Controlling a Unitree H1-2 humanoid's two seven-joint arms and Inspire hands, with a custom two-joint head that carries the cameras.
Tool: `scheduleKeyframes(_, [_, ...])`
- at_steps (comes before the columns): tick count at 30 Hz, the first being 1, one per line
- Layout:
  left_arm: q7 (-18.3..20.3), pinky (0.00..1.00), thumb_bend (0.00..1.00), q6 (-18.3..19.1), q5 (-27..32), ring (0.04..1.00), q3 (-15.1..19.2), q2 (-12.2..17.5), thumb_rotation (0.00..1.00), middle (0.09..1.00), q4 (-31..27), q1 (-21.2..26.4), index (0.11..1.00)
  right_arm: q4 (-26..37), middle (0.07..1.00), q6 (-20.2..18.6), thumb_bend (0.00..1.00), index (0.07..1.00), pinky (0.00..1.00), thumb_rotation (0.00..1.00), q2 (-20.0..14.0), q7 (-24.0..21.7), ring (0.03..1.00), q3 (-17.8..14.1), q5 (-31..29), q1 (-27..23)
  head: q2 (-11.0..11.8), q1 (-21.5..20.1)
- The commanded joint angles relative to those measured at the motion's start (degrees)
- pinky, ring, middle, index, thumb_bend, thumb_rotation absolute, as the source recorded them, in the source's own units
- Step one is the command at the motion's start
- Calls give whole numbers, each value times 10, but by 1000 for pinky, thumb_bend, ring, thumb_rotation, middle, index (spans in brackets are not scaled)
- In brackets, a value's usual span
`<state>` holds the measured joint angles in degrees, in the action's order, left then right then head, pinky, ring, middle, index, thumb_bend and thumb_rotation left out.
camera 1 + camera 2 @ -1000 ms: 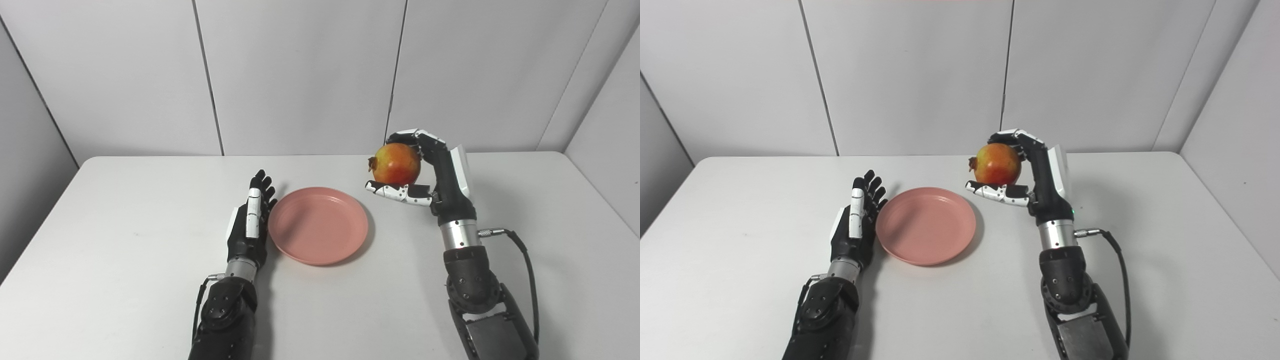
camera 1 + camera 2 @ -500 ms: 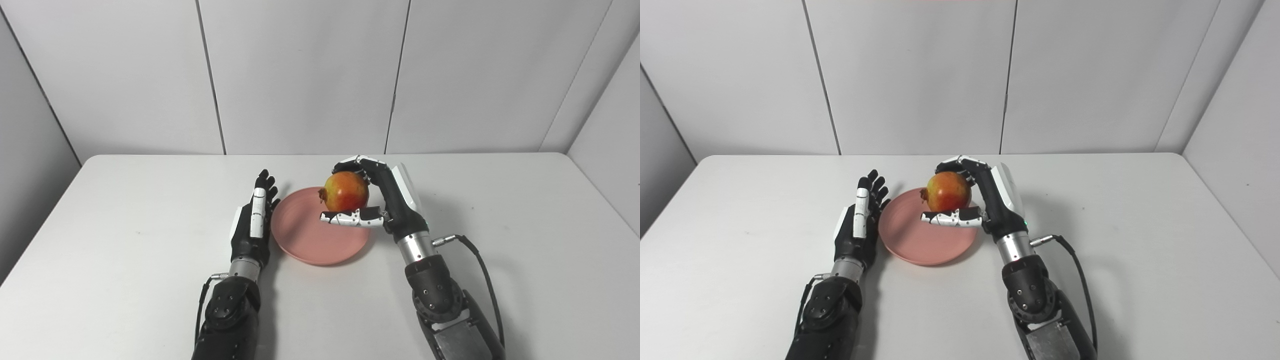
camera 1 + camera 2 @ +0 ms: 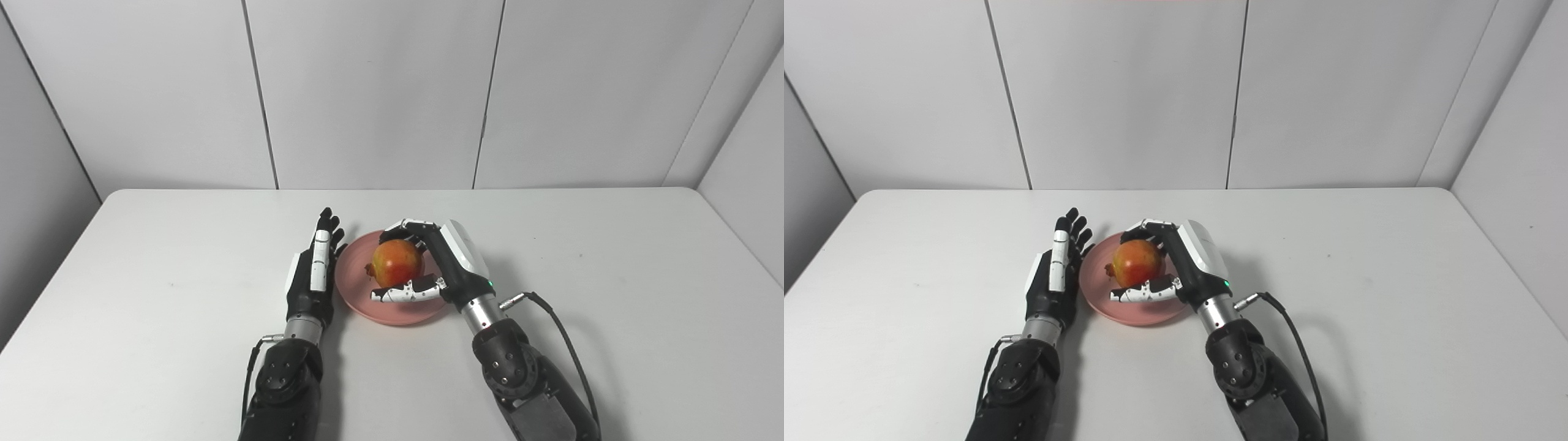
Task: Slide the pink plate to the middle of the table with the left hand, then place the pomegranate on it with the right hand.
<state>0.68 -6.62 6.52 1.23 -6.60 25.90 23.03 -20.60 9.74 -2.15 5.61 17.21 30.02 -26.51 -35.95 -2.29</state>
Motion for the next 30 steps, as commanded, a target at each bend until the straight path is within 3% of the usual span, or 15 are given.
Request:
scheduleKeyframes(1, [0, 954, 594, -19, -5, 993, -4, -4, 1000, 1000, -4, 17, 1000, -3, 467, 26, 520, 517, 381, 0, -1, 17, 468, 3, 10, -40, 0, 2])
scheduleKeyframes(5, [0, 960, 595, -23, -8, 995, -5, -3, 1000, 1000, -3, 17, 1000, -33, 467, 24, 521, 515, 380, 0, -5, 23, 467, 11, 32, -52, -1, 4])
scheduleKeyframes(11, [-1, 971, 594, -17, -7, 999, -4, -5, 1000, 1000, -11, 15, 1000, -83, 441, 45, 518, 521, 283, 0, -13, 57, 374, 31, 67, -71, -2, 3])
scheduleKeyframes(14, [-2, 971, 588, -13, -11, 996, -6, -5, 1000, 1000, -16, 13, 1000, -114, 458, 68, 521, 514, 386, 0, -17, 90, 469, 41, 85, -81, -3, 4])
scheduleKeyframes(16, [-3, 965, 590, -14, -14, 995, -7, -4, 1000, 1000, -17, 12, 1000, -130, 514, 78, 519, 474, 519, 0, -21, 109, 562, 49, 99, -87, -3, 4])
scheduleKeyframes(20, [-1, 965, 592, -10, -12, 997, -7, -3, 1000, 1000, -22, 11, 1000, -142, 553, 74, 514, 464, 611, 1, -22, 135, 641, 57, 120, -93, -5, 3])
scheduleKeyframes(21, [-1, 965, 591, -8, -11, 997, -7, -3, 1000, 1000, -23, 11, 1000, -140, 525, 65, 519, 476, 631, 2, -22, 135, 666, 58, 125, -93, -5, 2])
scheduleKeyframes(24, [-2, 958, 591, -5, -8, 989, -5, -4, 1000, 1000, -25, 10, 1000, -137, 771, 55, 513, 490, 733, 128, -21, 135, 787, 59, 132, -91, -5, 3])
scheduleKeyframes(27, [0, 958, 591, -5, -5, 990, -5, -5, 1000, 1000, -25, 10, 1000, -136, 856, 50, 514, 491, 794, 136, -21, 143, 858, 60, 141, -89, -6, 3])
scheduleKeyframes(30, [2, 965, 589, -9, -7, 998, -7, -3, 1000, 1000, -23, 11, 1000, -133, 885, 49, 514, 491, 824, 137, -20, 142, 883, 57, 141, -87, -6, 3])
